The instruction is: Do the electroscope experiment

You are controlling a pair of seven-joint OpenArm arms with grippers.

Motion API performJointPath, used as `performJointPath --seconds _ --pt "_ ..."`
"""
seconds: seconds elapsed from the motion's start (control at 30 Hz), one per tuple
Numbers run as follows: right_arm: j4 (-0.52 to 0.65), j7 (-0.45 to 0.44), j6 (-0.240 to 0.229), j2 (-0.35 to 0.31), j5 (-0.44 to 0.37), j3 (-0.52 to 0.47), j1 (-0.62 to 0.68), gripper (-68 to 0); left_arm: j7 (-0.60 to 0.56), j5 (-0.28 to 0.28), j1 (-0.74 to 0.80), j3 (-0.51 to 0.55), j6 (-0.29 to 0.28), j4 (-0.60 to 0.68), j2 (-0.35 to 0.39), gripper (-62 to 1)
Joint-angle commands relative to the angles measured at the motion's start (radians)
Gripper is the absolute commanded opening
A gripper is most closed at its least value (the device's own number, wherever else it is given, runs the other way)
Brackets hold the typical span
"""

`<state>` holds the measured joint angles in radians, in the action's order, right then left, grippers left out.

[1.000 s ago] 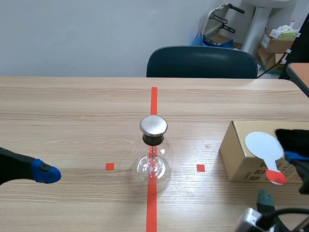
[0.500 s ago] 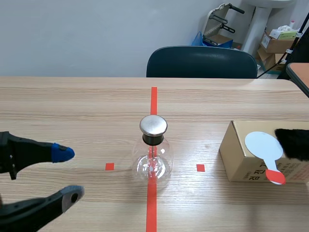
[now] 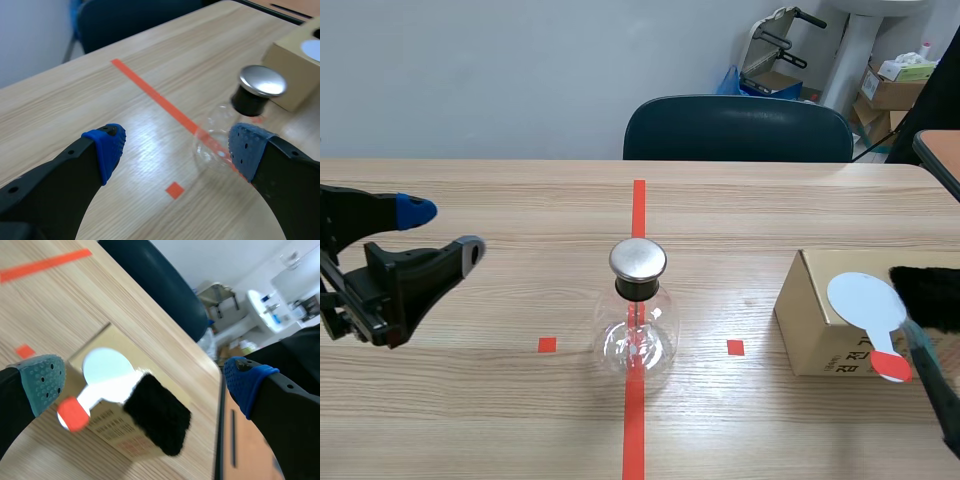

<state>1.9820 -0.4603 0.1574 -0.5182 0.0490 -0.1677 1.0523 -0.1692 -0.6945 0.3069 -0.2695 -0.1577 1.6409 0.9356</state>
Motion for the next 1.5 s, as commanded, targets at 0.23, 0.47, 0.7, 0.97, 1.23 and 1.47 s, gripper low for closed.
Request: performJointPath --seconds 0.23,0.47,0.7,0.97,1.23,1.47 --pt "0.126 0.174 -0.242 -0.008 -0.241 0.056 -0.202 0.4 -0.04 -0.001 0.213 0.275 -0.013 0.018 -0.024 -15.9" --pt "0.136 0.258 -0.241 -0.009 -0.243 0.24 -0.309 0.4 -0.178 -0.001 0.439 0.425 -0.013 0.036 -0.024 -15.9" --pt "0.136 0.308 -0.412 -0.008 -0.23 0.267 -0.338 0.4 -0.307 -0.001 0.654 0.552 -0.013 0.095 -0.024 -15.9" --pt "0.136 0.304 -0.462 -0.007 -0.229 0.266 -0.338 0.4 -0.37 0.014 0.742 0.573 -0.012 0.119 -0.069 -15.9" --pt "0.136 0.302 -0.461 -0.007 -0.229 0.266 -0.338 0.4 -0.384 0.103 0.704 0.573 -0.013 0.119 -0.167 -15.9" --pt "0.136 0.307 -0.461 -0.005 -0.229 0.266 -0.338 0.4 -0.381 0.191 0.656 0.573 -0.013 0.119 -0.259 -15.9"
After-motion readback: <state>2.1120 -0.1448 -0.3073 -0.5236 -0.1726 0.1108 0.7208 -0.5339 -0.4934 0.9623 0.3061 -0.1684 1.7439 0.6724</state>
